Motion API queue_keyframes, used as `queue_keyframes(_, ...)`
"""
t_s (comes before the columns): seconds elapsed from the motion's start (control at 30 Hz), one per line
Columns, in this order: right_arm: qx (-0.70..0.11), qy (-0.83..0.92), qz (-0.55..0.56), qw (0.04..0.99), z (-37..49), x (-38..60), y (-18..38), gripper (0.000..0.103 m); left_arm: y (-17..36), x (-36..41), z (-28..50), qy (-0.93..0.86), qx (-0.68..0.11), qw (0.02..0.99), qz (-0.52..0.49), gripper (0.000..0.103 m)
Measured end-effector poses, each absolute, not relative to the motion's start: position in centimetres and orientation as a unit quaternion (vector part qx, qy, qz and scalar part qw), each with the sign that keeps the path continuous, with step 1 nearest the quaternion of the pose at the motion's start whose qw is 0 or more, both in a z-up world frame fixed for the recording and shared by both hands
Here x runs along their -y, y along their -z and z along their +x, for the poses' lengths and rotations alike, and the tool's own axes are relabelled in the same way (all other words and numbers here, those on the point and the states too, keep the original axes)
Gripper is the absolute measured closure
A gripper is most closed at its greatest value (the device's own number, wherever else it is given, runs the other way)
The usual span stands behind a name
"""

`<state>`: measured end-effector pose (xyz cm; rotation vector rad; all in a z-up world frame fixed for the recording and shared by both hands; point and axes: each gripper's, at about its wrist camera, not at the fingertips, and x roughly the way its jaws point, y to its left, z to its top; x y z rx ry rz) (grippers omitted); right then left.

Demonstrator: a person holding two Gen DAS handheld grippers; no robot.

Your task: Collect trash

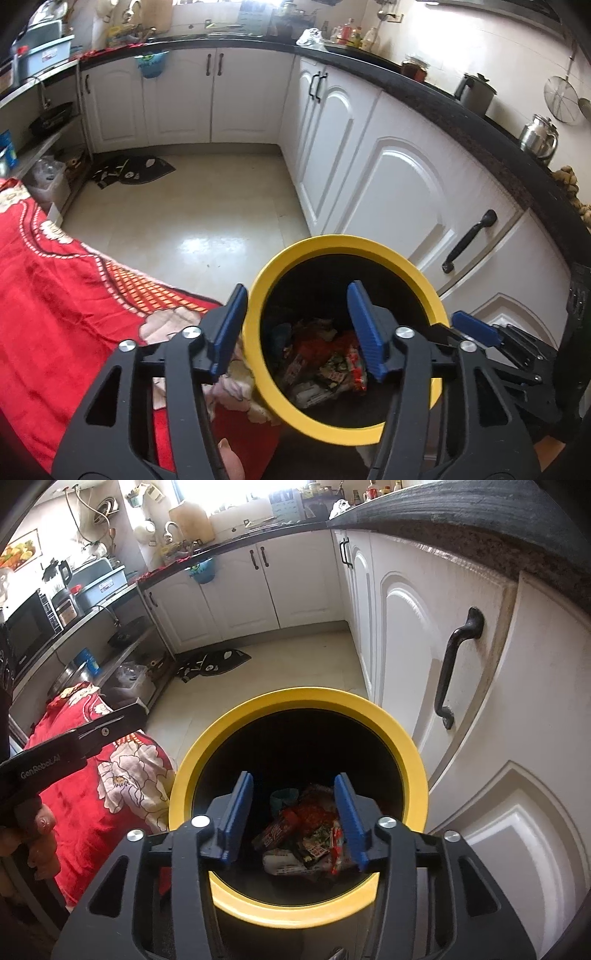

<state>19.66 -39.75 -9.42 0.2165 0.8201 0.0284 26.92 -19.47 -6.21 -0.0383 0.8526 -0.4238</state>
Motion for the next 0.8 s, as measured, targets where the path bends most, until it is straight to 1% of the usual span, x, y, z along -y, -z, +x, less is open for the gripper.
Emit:
queue_keyframes(0.07,-0.395,-0.011,0.106,0.912,19.4,39.8,9.1,0.053,5.9,18.9,26.9,0.196,-0.410,0.890,-0.020,0.044)
queue_keyframes(0.13,-0.388,-0.008,0.107,0.915,19.0,39.9,8.5,0.048,5.5,18.1,26.7,0.186,-0.409,0.893,-0.021,0.030)
queue_keyframes(0.17,-0.385,-0.007,0.106,0.917,18.9,39.9,8.2,0.045,5.2,17.8,26.6,0.181,-0.408,0.895,-0.022,0.028)
queue_keyframes(0.23,-0.380,-0.005,0.103,0.919,18.6,39.7,7.6,0.040,4.6,17.1,26.4,0.172,-0.403,0.899,-0.023,0.019)
queue_keyframes(0.27,-0.373,-0.004,0.102,0.922,18.3,39.5,7.1,0.035,4.3,16.7,26.2,0.168,-0.400,0.901,-0.023,0.015)
queue_keyframes(0.3,-0.369,-0.003,0.101,0.924,18.1,39.4,6.9,0.033,4.0,16.3,26.0,0.162,-0.397,0.903,-0.024,0.012)
queue_keyframes(0.33,-0.366,-0.004,0.099,0.925,17.9,39.3,6.5,0.032,3.6,15.9,25.7,0.156,-0.394,0.906,-0.024,0.011)
queue_keyframes(0.5,-0.335,-0.003,0.087,0.938,16.4,37.9,4.2,0.016,1.8,14.3,24.3,0.135,-0.373,0.918,-0.027,0.011)
queue_keyframes(0.6,-0.320,-0.004,0.084,0.944,15.4,37.1,3.0,0.009,0.8,13.5,23.1,0.127,-0.358,0.925,-0.022,0.011)
queue_keyframes(0.8,-0.297,-0.008,0.077,0.952,13.5,35.8,1.6,0.007,-0.8,12.2,20.1,0.120,-0.334,0.935,-0.013,0.011)
